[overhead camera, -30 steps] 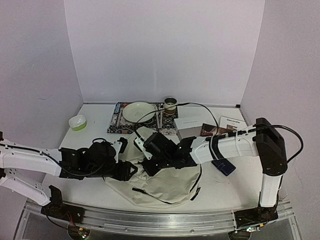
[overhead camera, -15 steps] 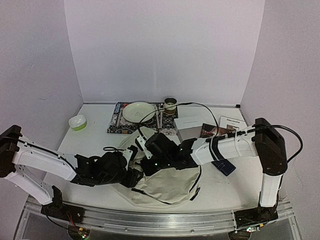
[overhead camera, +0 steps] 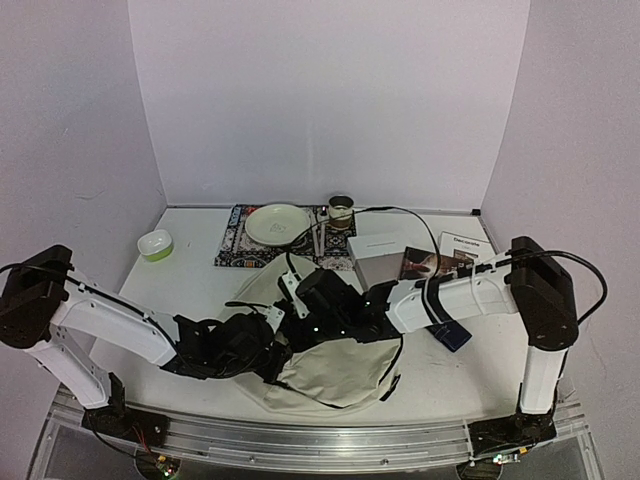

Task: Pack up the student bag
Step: Hold the lower front pocket of the student bag, then zip the lower front pocket of the student bag.

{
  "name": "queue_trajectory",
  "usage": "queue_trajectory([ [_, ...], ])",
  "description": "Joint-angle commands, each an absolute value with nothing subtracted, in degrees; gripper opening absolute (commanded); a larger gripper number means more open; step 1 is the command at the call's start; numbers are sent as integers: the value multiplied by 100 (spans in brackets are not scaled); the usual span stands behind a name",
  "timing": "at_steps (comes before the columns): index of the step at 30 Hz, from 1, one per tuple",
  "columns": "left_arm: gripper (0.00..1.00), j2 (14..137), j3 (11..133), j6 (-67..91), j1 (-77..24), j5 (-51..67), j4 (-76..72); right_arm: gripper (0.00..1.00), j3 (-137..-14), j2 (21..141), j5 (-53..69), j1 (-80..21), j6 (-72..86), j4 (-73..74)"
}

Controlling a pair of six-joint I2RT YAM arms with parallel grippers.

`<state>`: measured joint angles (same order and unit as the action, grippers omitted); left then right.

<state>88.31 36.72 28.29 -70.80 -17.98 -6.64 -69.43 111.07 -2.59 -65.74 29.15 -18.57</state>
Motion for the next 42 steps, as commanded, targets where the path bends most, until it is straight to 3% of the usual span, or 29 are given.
queue_trajectory([
  [1, 15, 8993, 3942, 2735, -7184, -1895, -872, 0, -6913, 10732, -288, -6574, 3009, -2151],
  [4, 0, 8858, 3816, 2852, -7188, -1929, -862, 0, -6834, 10659, -477, -6554, 2946, -2153],
  [25, 0, 7576, 3061, 3726, -7350, -1680, 128, 0, -6505, 10304, -1179, -4890, 2722, -2258],
  [33, 0, 7028, 2802, 3824, -7382, -1636, 197, 0, -6883, 10799, -787, -4329, 2663, -2249],
  [37, 0, 7008, 2863, 3797, -7379, -1687, 198, 0, -7099, 10966, 92, -4315, 2523, -2241],
  [42, 0, 7262, 3224, 3871, -7380, -1777, 239, 17, -7122, 10807, 1227, -4323, 2419, -2134],
])
